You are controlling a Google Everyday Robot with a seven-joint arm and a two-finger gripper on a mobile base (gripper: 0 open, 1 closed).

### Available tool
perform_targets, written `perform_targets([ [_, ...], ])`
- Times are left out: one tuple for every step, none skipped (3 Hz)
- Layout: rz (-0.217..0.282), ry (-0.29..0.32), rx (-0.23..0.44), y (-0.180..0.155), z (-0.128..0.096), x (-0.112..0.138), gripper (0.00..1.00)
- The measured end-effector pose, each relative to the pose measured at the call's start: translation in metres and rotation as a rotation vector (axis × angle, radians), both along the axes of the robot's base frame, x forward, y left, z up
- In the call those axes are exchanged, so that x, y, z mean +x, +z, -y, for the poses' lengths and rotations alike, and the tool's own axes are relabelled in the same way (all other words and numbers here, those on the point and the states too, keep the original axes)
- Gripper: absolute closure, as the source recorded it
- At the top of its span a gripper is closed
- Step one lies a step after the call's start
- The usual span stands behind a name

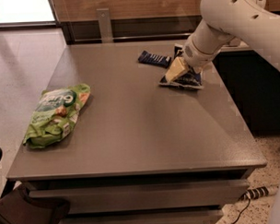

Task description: Move blue chip bag near green rice chip bag

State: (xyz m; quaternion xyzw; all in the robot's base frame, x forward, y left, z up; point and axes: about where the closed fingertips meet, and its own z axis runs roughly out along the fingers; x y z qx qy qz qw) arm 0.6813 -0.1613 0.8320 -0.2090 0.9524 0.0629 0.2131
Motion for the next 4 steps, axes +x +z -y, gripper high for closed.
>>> perform_targets([
  [-0.006,0.004,0.0,-0.0033,-0.0021,0.0,0.59],
  [-0.009,0.006,-0.001,-0.0052,-0.0033,0.0,0.82],
  [-0.009,0.006,-0.001,-0.0009,-0.0034,0.0001,1.0],
  [-0.009,0.006,-0.001,-0.0002,-0.0034,0.0001,1.0],
])
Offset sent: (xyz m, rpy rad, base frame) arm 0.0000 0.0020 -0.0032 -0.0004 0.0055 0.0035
